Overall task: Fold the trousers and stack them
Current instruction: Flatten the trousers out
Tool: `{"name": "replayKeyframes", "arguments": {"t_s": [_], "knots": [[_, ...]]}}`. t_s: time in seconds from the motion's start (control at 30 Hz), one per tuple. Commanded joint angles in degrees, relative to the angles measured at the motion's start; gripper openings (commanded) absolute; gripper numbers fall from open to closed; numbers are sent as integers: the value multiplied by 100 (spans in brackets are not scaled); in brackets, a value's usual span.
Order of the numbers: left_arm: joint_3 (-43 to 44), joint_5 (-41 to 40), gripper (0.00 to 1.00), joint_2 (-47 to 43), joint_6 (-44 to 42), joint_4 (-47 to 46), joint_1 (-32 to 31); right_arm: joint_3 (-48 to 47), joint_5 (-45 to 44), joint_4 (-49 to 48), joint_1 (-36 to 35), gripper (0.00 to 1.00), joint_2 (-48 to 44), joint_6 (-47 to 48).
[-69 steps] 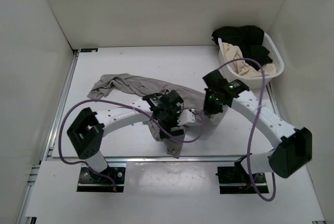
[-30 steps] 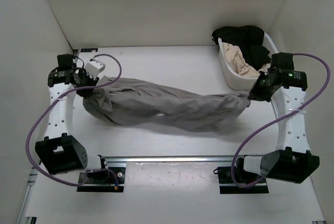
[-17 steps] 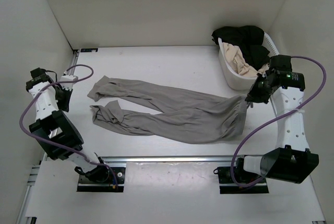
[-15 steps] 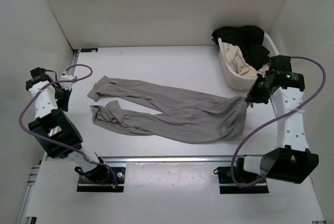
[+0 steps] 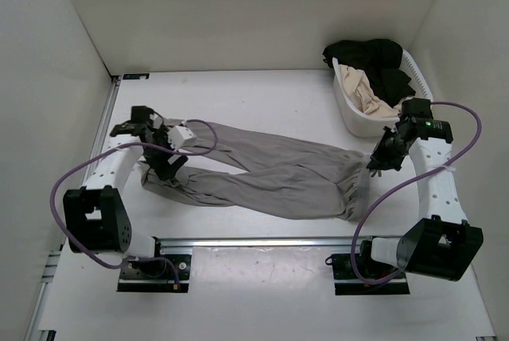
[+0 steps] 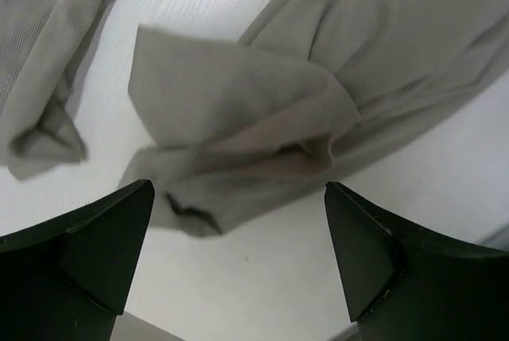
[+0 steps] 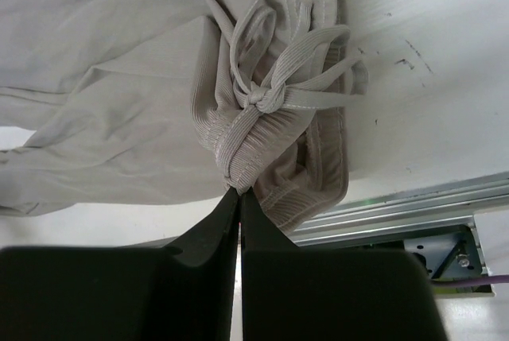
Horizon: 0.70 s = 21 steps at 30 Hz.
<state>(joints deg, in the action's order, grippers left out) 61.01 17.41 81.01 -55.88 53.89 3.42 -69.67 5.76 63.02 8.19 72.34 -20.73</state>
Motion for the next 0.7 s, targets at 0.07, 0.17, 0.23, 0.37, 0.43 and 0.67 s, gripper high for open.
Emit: {"name": "replayKeyframes", "arguments": {"t_s": [0.07, 0.17, 0.23, 0.37, 0.43, 0.67], "knots": [[-459, -1229, 100, 642, -20, -1432, -825, 234, 83, -246, 25, 0, -184, -1], [-406, -1652, 98, 1267, -20, -1504, -694, 401, 4, -247, 25, 0, -237, -1], [-406, -1653, 70, 1329, -72, -1364, -528, 454, -136, -195, 25, 0, -290, -1], [-214, -1556, 14, 1329, 85, -1161, -282, 507, -391, -142, 86, 0, -343, -1], [102, -1609, 14, 1329, 496, -1082, -62, 428, -531, -141, 139, 0, -343, -1], [3141, -951, 14, 2119, 1702, 752, 1817, 76, -823, 289, 850, 0, -229, 156]]}}
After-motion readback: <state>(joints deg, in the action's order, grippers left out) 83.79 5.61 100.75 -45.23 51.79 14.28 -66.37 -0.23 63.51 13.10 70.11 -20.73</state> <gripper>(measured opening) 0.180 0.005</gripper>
